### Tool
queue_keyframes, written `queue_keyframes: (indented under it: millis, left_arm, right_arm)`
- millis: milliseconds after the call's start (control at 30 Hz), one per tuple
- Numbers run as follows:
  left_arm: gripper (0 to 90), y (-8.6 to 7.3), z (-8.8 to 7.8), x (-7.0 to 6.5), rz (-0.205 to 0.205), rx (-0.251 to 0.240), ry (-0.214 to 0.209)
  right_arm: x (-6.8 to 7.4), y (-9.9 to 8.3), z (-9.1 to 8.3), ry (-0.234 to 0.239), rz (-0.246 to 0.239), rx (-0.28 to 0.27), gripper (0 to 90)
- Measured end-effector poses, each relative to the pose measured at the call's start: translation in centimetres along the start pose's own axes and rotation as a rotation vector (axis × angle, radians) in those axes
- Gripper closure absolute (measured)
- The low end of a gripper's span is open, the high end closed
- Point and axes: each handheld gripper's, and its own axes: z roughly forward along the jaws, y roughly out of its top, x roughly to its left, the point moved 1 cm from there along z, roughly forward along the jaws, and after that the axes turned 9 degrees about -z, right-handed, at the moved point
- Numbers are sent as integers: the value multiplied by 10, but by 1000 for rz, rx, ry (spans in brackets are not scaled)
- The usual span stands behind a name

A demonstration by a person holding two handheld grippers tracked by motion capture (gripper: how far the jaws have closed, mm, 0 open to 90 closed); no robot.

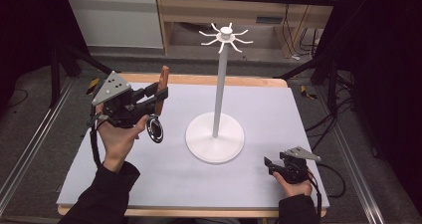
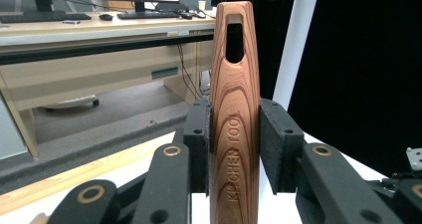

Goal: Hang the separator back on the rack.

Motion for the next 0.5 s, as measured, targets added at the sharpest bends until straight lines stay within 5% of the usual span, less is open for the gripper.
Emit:
queue_keyframes:
  millis: [500]
  left_arm:
    - [677, 22, 9, -18, 32, -19, -16]
  right_arm:
    - [-1, 0, 0, 4, -2, -6, 345]
